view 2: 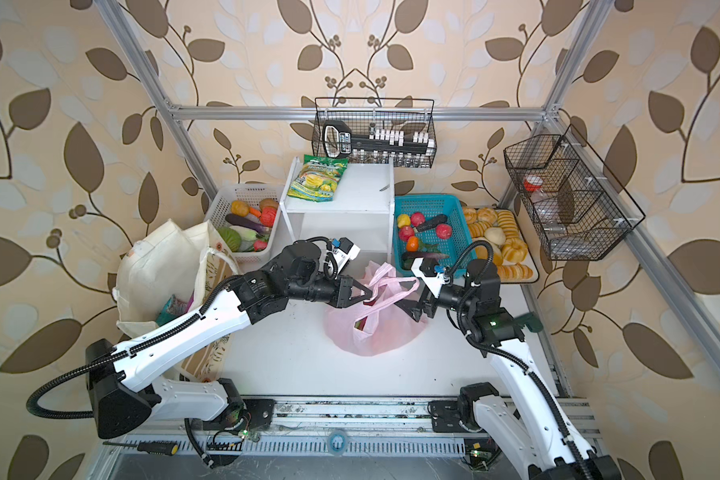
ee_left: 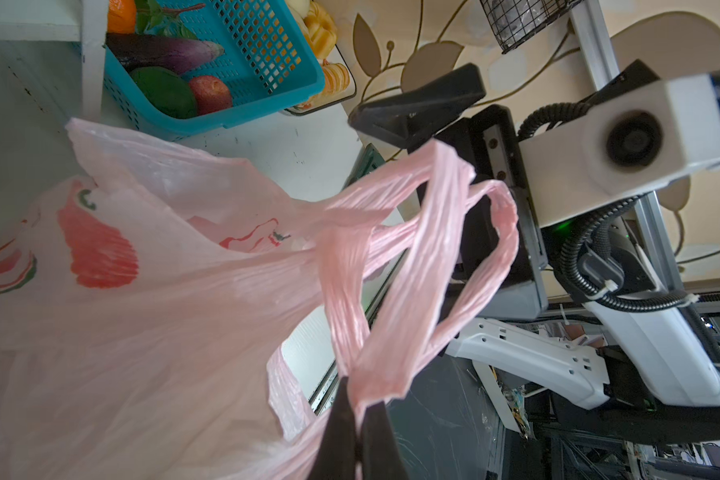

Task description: Place the mixed food into the grocery bags and tie them

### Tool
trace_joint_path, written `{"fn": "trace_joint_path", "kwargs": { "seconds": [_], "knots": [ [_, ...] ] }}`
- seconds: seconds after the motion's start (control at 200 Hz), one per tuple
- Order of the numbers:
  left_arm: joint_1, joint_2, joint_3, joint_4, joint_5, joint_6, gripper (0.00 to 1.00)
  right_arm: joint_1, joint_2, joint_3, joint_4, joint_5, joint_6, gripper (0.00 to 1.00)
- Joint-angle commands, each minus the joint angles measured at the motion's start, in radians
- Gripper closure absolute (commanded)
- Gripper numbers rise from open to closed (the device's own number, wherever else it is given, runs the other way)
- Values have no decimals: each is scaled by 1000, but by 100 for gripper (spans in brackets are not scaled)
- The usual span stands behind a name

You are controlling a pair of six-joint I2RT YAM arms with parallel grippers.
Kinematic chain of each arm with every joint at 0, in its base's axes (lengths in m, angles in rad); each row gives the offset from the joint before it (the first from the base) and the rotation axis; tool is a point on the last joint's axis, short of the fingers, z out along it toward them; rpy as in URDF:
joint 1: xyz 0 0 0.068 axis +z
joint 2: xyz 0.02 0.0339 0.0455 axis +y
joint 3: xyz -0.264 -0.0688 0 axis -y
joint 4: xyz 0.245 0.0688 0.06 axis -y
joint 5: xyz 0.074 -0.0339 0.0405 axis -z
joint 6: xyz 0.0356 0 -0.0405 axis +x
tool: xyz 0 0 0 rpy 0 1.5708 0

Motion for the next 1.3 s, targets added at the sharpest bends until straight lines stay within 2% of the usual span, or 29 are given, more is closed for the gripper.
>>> {"fn": "trace_joint_path", "kwargs": {
  "seconds": [0.0, 0.08, 0.225, 0.36, 0.485, 0.55, 0.68, 0.765, 0.97, 1.04, 1.16, 1.295],
  "knots": [
    [-8, -19, 5, 13, 7, 19, 100, 64, 24, 12, 0, -89, -95, 0],
    [-8, -13, 14, 2, 9, 22, 100, 92, 46, 2, 6, -93, -102, 0],
    [-8, -5, 19, -1, 12, 24, 100, 98, 58, -28, 121, -81, -35, 0],
    [-8, 7, 28, -7, 22, 24, 100, 125, 79, -29, 212, -127, 34, 0],
    [-8, 11, 35, -18, 39, 25, 100, 133, 96, -25, 230, -108, 15, 0],
    [-8, 9, 36, -28, 42, 25, 100, 119, 117, -20, 236, -127, 21, 7],
    [-8, 2, 35, -44, 43, 23, 100, 99, 148, -8, 250, -129, 63, 32],
    [-8, -3, 37, -45, 47, 22, 100, 101, 149, -13, 264, -138, 73, 41],
    [-8, 0, 36, -47, 45, 19, 100, 120, 142, -35, 329, -150, 134, 44],
    [-8, -3, 37, -50, 45, 20, 100, 123, 150, -37, 336, -147, 143, 54],
    [-8, -16, 38, -57, 32, 20, 100, 123, 163, -36, 352, -116, 180, 64],
    [-8, -39, 35, -66, 10, 13, 100, 123, 172, -43, 376, -87, 220, 66]
  ]
}}
